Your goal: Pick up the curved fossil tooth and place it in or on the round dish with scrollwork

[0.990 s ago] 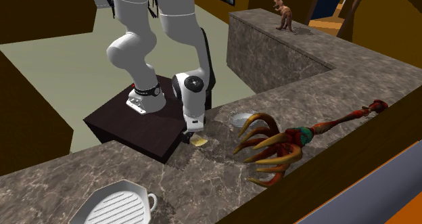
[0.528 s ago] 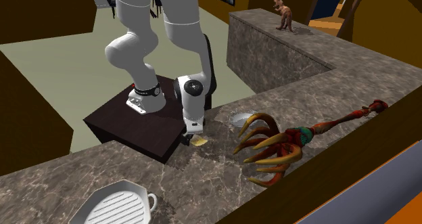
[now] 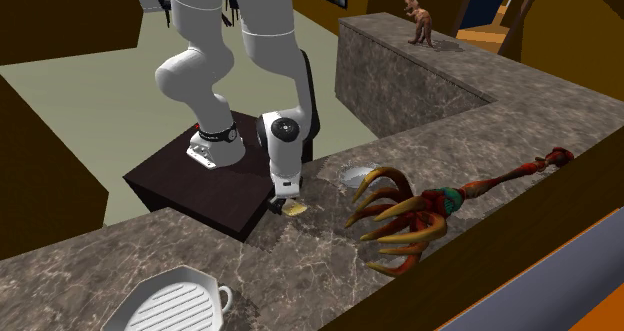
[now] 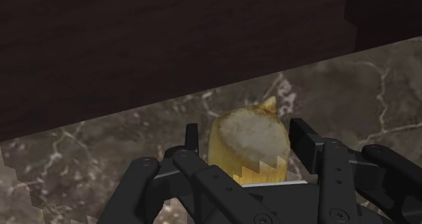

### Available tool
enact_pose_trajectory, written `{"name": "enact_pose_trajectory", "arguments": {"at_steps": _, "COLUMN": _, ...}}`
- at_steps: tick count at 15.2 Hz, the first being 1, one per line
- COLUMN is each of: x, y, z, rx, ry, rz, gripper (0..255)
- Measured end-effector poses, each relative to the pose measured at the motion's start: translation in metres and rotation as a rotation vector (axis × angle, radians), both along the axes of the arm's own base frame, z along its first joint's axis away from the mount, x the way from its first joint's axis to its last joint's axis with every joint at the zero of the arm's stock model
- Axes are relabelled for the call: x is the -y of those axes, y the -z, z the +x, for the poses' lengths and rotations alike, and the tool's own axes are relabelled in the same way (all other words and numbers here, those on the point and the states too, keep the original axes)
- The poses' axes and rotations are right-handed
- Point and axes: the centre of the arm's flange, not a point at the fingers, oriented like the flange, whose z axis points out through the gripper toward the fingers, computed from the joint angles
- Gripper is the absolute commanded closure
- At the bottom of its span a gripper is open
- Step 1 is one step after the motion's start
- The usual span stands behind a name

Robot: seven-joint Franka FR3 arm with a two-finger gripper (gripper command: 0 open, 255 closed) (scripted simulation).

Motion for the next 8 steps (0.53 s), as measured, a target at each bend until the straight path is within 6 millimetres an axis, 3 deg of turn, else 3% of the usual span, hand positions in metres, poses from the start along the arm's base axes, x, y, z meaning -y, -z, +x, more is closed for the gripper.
{"name": "enact_pose_trajectory", "arguments": {"at_steps": 8, "x": -0.0006, "y": -0.0053, "z": 0.0011, "rx": -0.002, "ry": -0.003, "rz": 0.000, "gripper": 255}}
